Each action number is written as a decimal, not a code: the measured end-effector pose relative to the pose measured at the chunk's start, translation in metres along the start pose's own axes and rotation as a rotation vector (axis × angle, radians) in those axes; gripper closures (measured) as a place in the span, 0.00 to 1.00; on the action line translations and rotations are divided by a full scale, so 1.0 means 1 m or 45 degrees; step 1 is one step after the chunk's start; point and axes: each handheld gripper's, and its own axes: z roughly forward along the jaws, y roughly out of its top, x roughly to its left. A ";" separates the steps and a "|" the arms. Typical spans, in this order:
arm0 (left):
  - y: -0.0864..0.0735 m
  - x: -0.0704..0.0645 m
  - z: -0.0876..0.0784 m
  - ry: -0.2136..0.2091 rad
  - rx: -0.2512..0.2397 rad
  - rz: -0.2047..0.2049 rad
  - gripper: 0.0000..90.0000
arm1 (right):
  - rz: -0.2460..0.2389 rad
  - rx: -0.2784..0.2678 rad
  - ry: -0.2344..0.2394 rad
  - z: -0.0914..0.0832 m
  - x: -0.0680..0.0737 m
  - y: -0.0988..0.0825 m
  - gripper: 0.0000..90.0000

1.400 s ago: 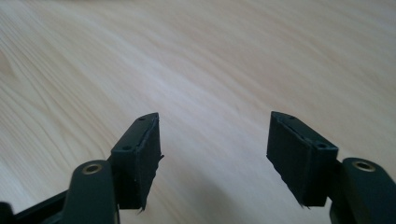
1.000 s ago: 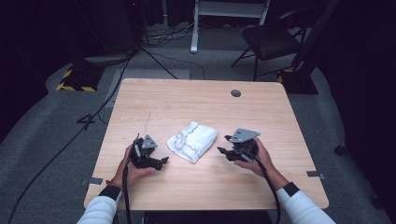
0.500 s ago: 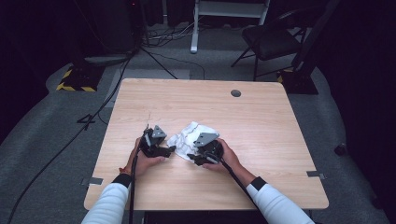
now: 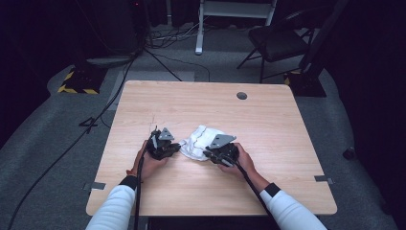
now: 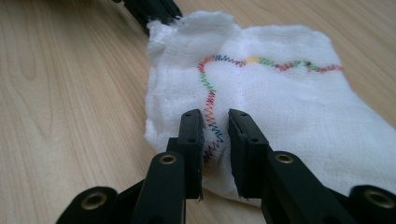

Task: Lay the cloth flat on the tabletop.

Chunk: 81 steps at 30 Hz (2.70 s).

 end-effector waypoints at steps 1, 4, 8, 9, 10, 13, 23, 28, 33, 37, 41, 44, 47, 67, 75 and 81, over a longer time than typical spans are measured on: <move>0.001 -0.002 -0.001 -0.018 -0.009 0.004 0.94 | 0.006 -0.009 -0.016 -0.010 -0.003 -0.002 0.85; 0.004 -0.009 -0.005 -0.029 -0.034 0.030 0.94 | 0.017 -0.014 -0.020 -0.016 -0.005 -0.004 0.85; 0.006 -0.022 -0.009 -0.038 -0.039 0.088 0.94 | 0.034 0.020 -0.029 -0.027 -0.008 -0.015 0.77; 0.007 -0.025 -0.009 -0.046 -0.036 0.103 0.94 | 0.042 0.026 -0.022 -0.029 -0.009 -0.018 0.76; 0.007 -0.028 -0.009 -0.051 -0.032 0.116 0.94 | 0.046 0.031 -0.017 -0.030 -0.009 -0.021 0.74; 0.009 -0.034 -0.009 -0.069 -0.034 0.135 0.94 | 0.051 0.036 -0.027 -0.035 -0.009 -0.025 0.66; 0.010 -0.046 -0.006 -0.097 -0.023 0.181 0.94 | -0.025 -0.103 0.078 -0.035 0.011 -0.003 0.52; 0.010 -0.048 -0.004 -0.087 -0.005 0.205 0.95 | -0.078 -0.059 0.113 -0.011 0.021 0.005 0.63; 0.007 -0.046 -0.006 -0.068 0.010 0.212 0.95 | -0.083 -0.011 0.026 0.002 0.020 0.004 0.89; 0.006 -0.043 -0.009 -0.051 0.002 0.202 0.95 | -0.071 -0.034 -0.017 -0.010 0.014 0.004 0.94; 0.007 -0.041 -0.012 -0.043 -0.012 0.196 0.95 | -0.026 -0.069 -0.045 -0.026 0.004 0.002 0.94; 0.007 -0.039 -0.014 -0.039 -0.020 0.186 0.95 | 0.025 -0.100 -0.075 -0.046 -0.008 -0.002 0.95; 0.006 -0.039 -0.017 -0.037 -0.028 0.186 0.95 | 0.092 -0.108 -0.125 -0.072 -0.023 -0.016 0.95; 0.005 -0.090 -0.007 -0.192 0.051 0.293 0.91 | 0.255 0.117 -0.161 -0.109 -0.027 -0.102 0.82; 0.005 -0.086 -0.018 -0.152 0.002 0.211 0.62 | 0.203 0.028 -0.154 -0.113 -0.018 -0.088 0.50; 0.008 -0.079 -0.015 -0.135 -0.019 0.159 0.46 | 0.117 -0.010 -0.152 -0.108 -0.009 -0.073 0.45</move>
